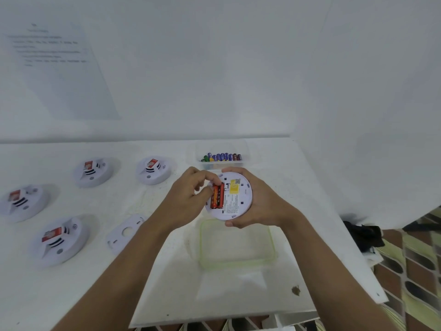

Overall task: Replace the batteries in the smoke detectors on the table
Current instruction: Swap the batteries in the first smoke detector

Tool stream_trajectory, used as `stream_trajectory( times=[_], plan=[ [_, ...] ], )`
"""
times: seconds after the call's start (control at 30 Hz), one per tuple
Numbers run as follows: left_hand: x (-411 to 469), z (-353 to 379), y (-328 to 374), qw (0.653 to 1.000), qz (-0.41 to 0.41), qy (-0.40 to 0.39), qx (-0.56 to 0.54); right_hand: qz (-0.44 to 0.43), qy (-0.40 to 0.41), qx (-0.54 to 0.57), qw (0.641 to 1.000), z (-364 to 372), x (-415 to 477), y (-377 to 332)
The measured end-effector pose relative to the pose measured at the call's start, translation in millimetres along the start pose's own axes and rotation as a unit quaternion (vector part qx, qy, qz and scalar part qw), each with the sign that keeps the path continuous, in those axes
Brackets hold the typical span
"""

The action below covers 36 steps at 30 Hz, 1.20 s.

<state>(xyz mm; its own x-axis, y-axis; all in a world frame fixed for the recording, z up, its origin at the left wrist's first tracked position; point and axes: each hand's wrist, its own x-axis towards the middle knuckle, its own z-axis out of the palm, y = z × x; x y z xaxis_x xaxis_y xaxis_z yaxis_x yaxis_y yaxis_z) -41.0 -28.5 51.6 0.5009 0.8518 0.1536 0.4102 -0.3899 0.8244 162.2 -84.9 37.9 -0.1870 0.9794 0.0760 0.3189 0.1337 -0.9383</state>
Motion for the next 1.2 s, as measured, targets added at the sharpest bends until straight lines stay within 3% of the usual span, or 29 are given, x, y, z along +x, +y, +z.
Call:
stream_trajectory(
  times=[0.37,0.87,1.2],
  plan=[
    [18,23,11,0.999,-0.029,-0.002,-0.032,0.008,0.012,0.002,1.000,-17,-2,13],
    [39,45,10,0.999,0.030,0.041,-0.007,-0.006,0.001,-0.021,1.000,-42,7,23],
    [47,48,12,0.999,0.026,0.014,-0.042,-0.006,0.003,-0.024,1.000,-57,8,31]
  ],
)
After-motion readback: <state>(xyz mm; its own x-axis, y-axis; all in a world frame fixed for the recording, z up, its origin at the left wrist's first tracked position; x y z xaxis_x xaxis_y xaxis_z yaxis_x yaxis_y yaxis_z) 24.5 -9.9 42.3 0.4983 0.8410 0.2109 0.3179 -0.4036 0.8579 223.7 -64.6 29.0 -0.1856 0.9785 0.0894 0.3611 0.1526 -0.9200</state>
